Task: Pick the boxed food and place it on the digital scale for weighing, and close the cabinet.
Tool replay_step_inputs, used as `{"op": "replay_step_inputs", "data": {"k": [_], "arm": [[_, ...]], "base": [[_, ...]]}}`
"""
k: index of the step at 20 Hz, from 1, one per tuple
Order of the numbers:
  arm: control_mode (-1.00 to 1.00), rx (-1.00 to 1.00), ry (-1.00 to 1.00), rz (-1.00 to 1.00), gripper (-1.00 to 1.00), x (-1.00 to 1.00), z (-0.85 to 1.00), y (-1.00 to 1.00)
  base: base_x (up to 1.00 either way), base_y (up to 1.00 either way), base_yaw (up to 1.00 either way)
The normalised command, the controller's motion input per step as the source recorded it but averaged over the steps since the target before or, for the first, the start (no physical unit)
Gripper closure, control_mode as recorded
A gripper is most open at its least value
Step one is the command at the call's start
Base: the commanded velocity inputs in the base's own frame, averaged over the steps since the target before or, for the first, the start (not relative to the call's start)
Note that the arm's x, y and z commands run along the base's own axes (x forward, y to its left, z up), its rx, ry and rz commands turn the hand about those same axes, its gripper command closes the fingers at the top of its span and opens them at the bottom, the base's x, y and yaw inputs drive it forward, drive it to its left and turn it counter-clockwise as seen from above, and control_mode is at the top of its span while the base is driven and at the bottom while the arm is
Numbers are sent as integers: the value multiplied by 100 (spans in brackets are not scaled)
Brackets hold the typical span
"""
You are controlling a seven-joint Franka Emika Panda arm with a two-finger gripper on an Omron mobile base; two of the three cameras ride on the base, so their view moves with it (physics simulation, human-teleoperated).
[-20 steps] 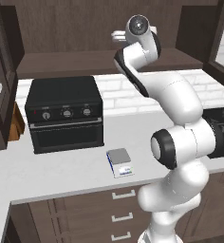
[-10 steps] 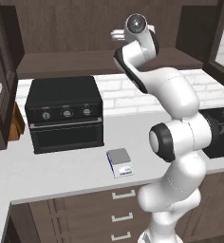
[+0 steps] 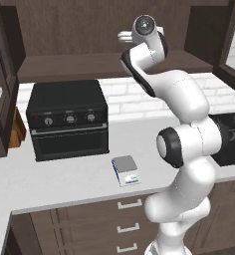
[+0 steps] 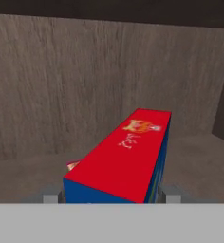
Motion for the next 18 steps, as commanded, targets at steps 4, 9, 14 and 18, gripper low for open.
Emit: {"op": "replay_step_inputs", "data": {"k": [4, 9, 14, 18], "arm": [[-100, 0, -2, 0, 100, 0, -1, -5], [-100, 3, -13, 0, 100, -23, 0, -3], [-100, 13, -18, 0, 100, -88, 0, 0], [-100, 1, -18, 0, 100, -83, 0, 10]], "base": [[0, 0, 0], [0, 0, 0], [0, 0, 0], [0, 0, 0]]}}
